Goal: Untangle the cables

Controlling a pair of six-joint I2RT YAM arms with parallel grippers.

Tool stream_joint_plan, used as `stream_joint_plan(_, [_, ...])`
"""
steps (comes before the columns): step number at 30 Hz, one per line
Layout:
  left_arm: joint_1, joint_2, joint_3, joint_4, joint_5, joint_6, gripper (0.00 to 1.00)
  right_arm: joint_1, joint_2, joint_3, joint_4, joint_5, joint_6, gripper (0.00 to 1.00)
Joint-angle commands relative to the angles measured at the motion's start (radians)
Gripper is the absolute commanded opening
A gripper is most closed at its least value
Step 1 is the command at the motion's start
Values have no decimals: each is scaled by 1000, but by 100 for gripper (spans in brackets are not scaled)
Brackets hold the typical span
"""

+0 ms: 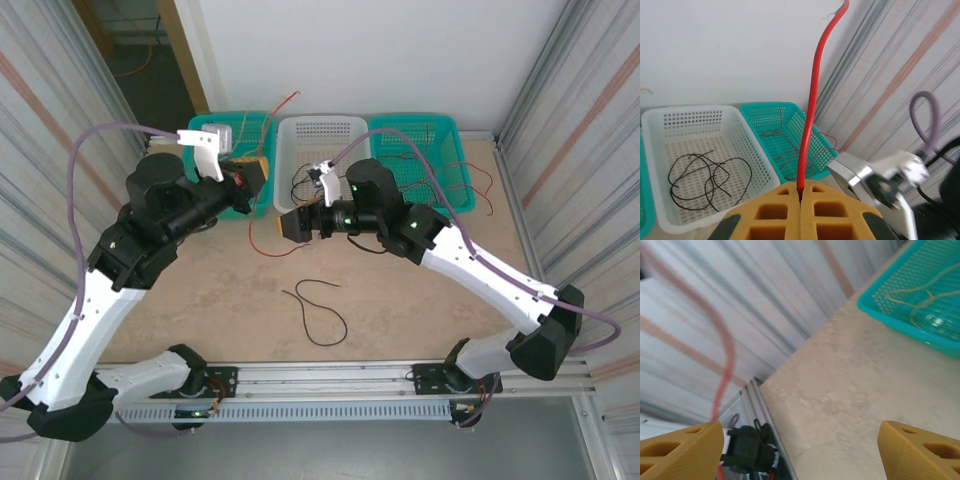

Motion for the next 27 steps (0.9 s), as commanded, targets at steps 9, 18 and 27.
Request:
stream_joint_plan(9, [91, 16, 41, 95, 226, -196, 0, 98, 100, 151, -33, 16, -128, 78])
stream_joint_plan(18, [94, -7, 42, 79, 182, -174, 0, 126, 166, 201, -75, 48, -153, 54])
stream_joint_plan(27, [117, -47, 2, 74, 43, -188, 0, 124, 134, 153, -74, 111, -148, 14])
